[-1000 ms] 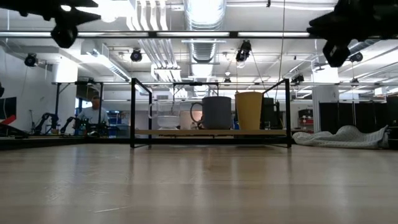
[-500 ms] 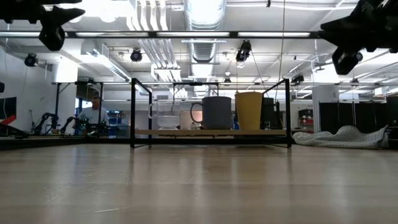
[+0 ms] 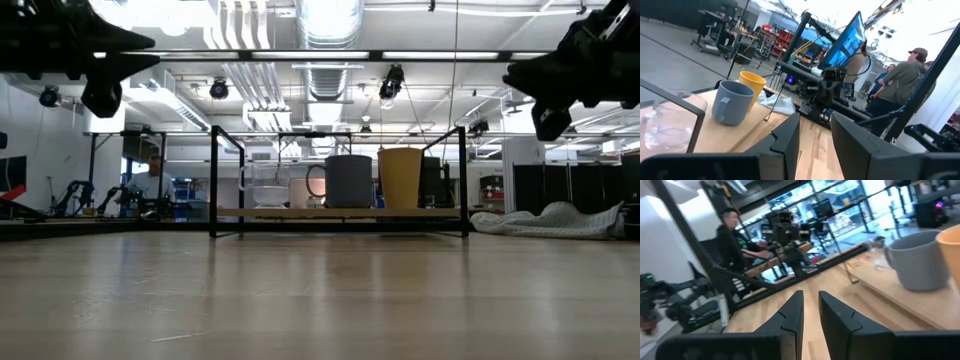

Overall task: Stack small to large cups/mugs on shelf
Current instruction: Return to Home Position

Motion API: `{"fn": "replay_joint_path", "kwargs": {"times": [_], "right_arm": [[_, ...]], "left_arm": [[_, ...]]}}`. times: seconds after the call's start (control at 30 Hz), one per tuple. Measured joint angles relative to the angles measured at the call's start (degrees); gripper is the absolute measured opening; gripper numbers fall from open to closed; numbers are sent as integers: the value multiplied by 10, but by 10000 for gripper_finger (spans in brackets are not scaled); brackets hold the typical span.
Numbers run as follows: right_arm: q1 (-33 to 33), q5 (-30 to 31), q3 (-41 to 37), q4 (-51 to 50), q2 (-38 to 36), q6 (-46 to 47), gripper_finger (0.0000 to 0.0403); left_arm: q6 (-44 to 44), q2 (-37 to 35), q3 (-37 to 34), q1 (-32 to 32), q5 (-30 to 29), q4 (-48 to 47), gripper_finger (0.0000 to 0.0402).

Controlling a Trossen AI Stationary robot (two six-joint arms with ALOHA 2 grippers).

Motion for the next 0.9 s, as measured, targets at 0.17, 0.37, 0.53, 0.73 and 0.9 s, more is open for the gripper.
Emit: {"fn": "replay_joint_path", "kwargs": {"times": [0.17, 0.37, 0.53, 0.73, 0.9], "right_arm": [[0, 24, -1, -2, 0, 5, 54], [0, 25, 0, -2, 2, 5, 54], [0, 25, 0, -2, 2, 5, 54], [0, 22, 0, -25, 2, 4, 54], [0, 18, 0, -28, 15, 4, 54]], "left_arm": [[-15, 1, -55, 0, 0, 63, 98], [-31, -1, -102, 0, -2, 113, 98], [-24, 1, -102, 0, -3, 95, 98], [-11, 6, -102, 0, -2, 81, 98], [-11, 6, -103, 0, -2, 80, 98]]}}
